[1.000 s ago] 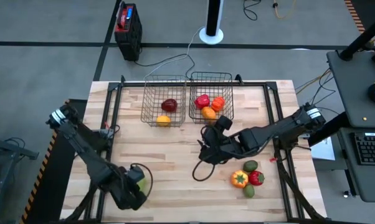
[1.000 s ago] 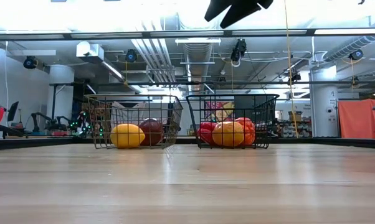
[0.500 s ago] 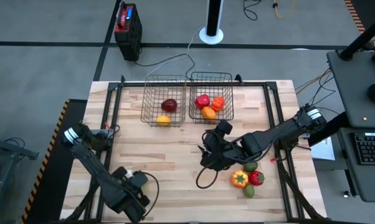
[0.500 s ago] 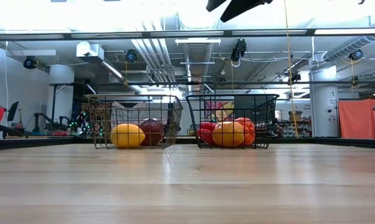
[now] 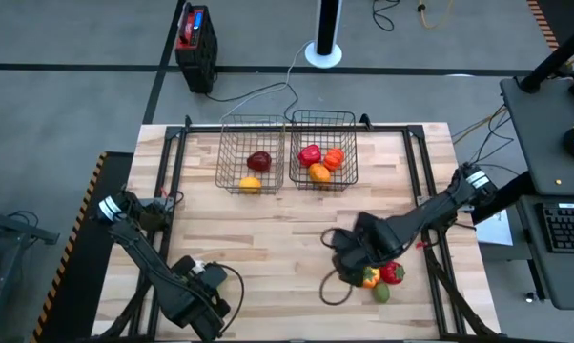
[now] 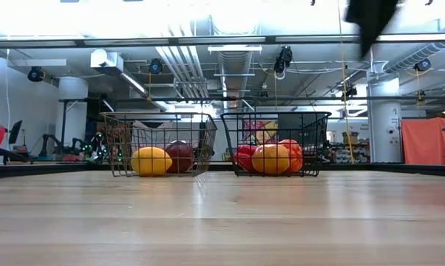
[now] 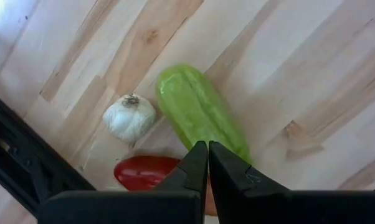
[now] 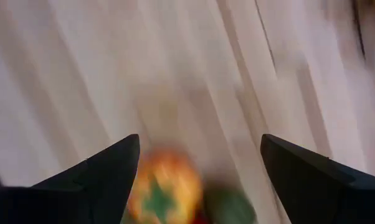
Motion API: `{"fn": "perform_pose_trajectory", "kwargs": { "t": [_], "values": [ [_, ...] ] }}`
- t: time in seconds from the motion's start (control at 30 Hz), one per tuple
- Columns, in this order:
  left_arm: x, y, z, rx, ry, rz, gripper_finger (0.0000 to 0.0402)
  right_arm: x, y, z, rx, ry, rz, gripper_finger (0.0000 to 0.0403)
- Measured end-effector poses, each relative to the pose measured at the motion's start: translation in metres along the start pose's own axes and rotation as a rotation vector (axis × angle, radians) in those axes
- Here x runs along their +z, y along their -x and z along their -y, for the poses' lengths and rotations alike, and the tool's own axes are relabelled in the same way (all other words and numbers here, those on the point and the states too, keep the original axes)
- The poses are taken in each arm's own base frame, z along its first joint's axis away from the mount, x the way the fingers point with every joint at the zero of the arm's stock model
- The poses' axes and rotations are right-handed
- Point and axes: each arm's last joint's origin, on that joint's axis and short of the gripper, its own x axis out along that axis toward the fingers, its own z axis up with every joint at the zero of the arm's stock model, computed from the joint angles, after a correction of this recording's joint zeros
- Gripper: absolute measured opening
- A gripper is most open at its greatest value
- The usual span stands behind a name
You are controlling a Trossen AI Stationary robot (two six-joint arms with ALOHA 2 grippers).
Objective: Sort produce into baskets
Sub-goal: Put the orange tomato into the silver wire basket
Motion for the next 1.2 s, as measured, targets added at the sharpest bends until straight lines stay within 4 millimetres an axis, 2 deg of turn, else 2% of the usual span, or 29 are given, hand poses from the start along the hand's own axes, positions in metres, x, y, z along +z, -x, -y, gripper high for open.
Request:
{"fn": "perform_pose_trajectory", "kwargs": {
  "t": [0.13, 0.33, 0.5, 0.67, 0.8, 1.0, 1.1, 1.2],
  "values": [
    [0.001, 0.0, 0.003, -0.029, -0.029, 0.063, 0.0, -0.028, -0.005, 0.003, -0.143, -0.077, -0.206, 0.0329],
    [0.009, 0.004, 0.018, -0.161, -0.171, 0.24, 0.0, -0.053, -0.014, 0.001, -0.18, -0.131, -0.295, 0.0341],
    [0.021, 0.006, 0.024, -0.18, -0.299, 0.386, 0.0, -0.06, -0.022, -0.006, -0.157, -0.117, -0.27, 0.0349],
    [0.037, 0.006, 0.036, -0.204, -0.509, 0.518, 0.0, -0.07, -0.02, -0.019, -0.105, 0.12, -0.202, 0.0354],
    [0.056, 0.004, 0.047, -0.231, -0.693, 0.629, 0.0, -0.084, -0.016, -0.031, -0.068, 0.159, -0.171, 0.0349],
    [0.087, -0.007, 0.054, -0.23, -0.851, 0.773, 0.0, -0.106, -0.011, -0.049, -0.025, 0.103, -0.074, 0.0316],
    [0.101, -0.016, 0.057, -0.243, -0.87, 0.852, 0.0, -0.113, -0.009, -0.054, -0.031, 0.062, -0.029, 0.0282],
    [0.106, -0.028, 0.058, -0.272, -0.884, 0.946, 0.0, -0.117, -0.008, -0.055, -0.053, 0.034, 0.047, 0.0234]
  ]
}}
